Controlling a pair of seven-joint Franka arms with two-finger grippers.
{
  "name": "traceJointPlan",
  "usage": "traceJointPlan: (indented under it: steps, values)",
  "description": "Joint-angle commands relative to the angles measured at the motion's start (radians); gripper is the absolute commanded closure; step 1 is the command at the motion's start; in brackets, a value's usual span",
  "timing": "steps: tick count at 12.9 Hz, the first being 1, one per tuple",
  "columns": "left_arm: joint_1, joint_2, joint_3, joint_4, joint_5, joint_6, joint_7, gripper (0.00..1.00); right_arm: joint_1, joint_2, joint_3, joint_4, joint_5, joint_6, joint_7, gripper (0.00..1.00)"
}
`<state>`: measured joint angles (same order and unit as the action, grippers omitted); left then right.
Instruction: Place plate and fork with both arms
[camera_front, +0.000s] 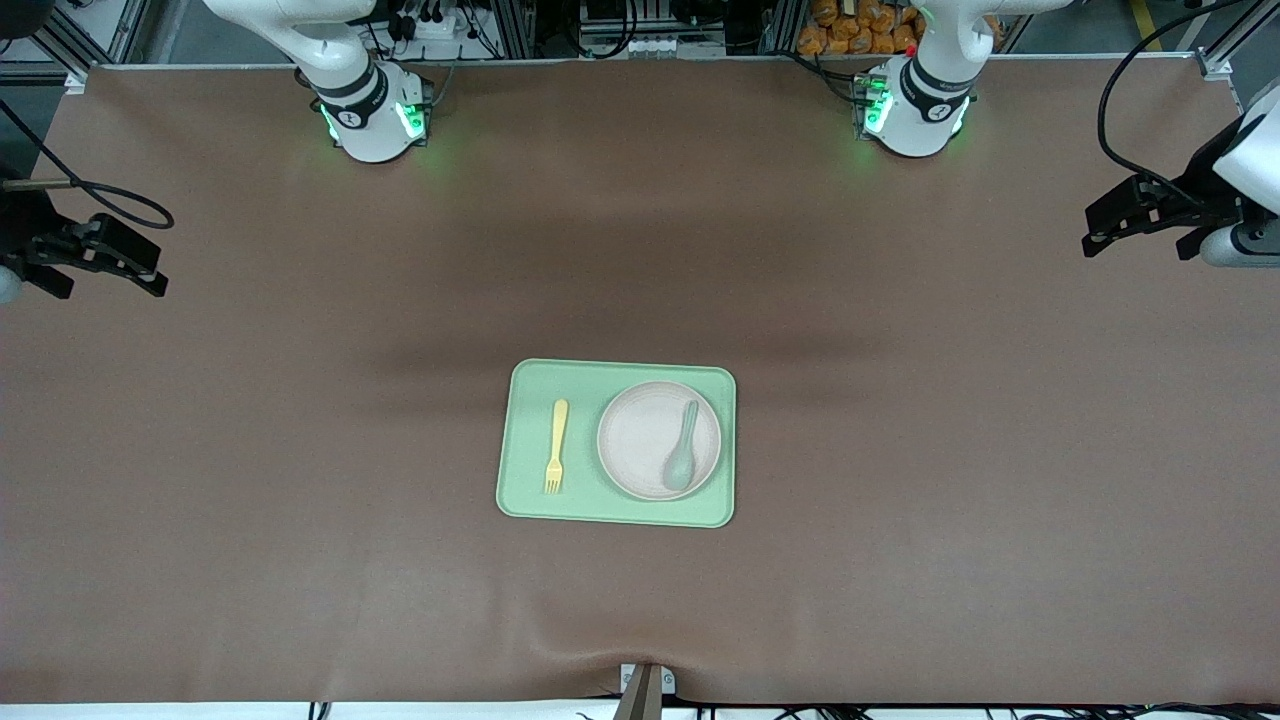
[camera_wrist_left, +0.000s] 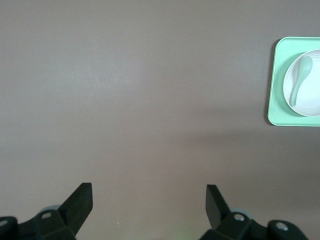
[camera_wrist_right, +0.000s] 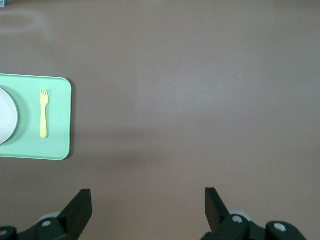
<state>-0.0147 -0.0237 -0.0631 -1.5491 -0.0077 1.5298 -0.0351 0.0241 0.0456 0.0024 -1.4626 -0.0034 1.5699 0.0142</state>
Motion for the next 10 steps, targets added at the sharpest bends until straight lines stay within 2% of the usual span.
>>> traceJointPlan:
  steps: [1,10]
  values:
    - [0.004,-0.008,0.000,0.000,-0.017,-0.005,0.014,0.00,0.002,-0.023,0.002,-0.024,-0.001,0.007,0.012,0.00]
    - [0.004,-0.008,0.000,-0.002,-0.017,-0.005,0.014,0.00,-0.006,-0.027,-0.004,-0.022,-0.001,0.002,0.010,0.00]
